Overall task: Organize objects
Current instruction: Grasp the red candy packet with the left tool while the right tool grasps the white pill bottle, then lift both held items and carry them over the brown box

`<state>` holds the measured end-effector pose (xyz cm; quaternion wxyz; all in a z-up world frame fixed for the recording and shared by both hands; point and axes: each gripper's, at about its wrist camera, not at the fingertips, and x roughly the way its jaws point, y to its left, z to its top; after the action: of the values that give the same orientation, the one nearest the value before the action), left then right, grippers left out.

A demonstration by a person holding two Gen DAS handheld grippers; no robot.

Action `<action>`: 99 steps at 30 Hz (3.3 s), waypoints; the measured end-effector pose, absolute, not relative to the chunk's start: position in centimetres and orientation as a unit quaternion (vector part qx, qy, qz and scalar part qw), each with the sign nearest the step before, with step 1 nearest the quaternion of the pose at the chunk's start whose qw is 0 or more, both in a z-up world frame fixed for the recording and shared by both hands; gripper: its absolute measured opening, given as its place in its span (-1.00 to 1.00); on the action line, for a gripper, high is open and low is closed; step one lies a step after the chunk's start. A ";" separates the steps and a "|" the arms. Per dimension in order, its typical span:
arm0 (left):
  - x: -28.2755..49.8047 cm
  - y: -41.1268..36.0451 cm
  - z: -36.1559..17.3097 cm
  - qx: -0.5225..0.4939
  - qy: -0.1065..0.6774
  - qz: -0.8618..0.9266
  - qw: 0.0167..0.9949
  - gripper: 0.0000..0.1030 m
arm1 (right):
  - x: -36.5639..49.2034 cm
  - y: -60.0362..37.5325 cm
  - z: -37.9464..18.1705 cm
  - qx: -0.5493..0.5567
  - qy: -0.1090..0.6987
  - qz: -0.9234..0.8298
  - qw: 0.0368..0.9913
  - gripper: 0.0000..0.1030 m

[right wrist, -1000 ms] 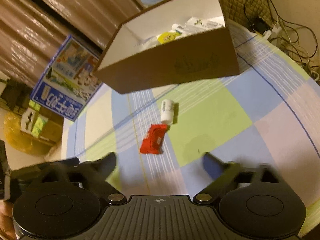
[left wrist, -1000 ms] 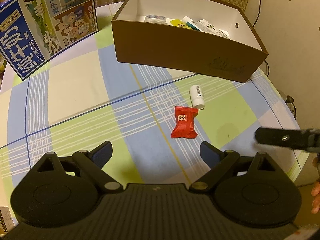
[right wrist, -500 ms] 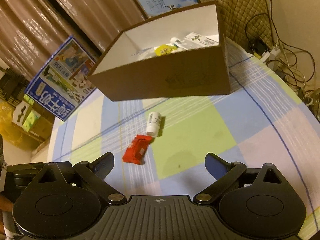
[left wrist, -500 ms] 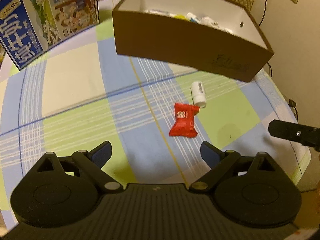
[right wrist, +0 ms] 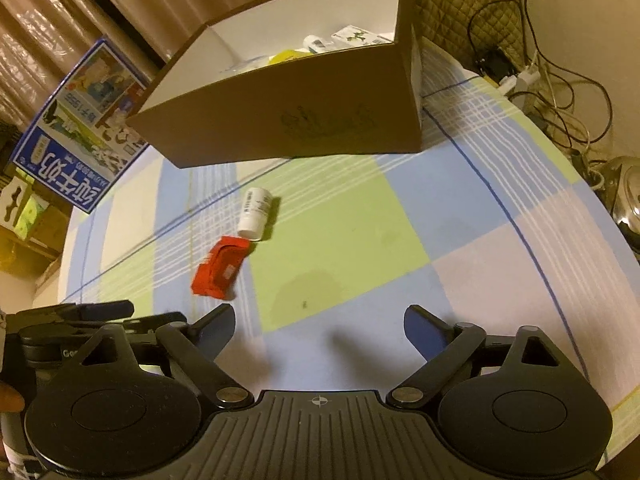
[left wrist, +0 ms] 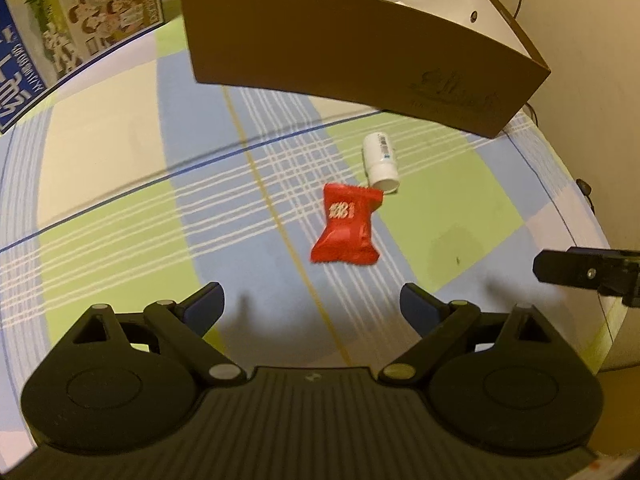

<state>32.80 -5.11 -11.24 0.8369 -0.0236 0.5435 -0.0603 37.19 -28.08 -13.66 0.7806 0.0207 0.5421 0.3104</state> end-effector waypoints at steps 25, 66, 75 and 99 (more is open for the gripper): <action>38.6 -8.5 -14.3 0.031 0.539 -0.079 0.838 -0.05 | 40.6 -27.3 -14.7 0.006 0.538 0.303 0.787 0.60; 38.8 -0.3 -13.7 -0.022 0.535 0.011 0.845 -0.44 | 41.5 -13.2 -19.4 -0.119 0.500 0.391 0.764 -0.52; 37.3 -1.0 -13.5 -0.021 0.534 -0.012 0.845 -0.45 | 38.5 -14.9 -19.3 -0.147 0.495 0.410 0.752 -0.53; 31.4 -4.9 -12.6 -0.012 0.562 -0.084 0.823 -0.44 | 33.2 -20.6 -18.6 -0.164 0.513 0.392 0.746 -0.53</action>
<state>31.45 -4.87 -12.57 0.8225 -0.0115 0.5624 -0.0840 33.21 -20.56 -18.56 0.7455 -0.1642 0.5132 0.3924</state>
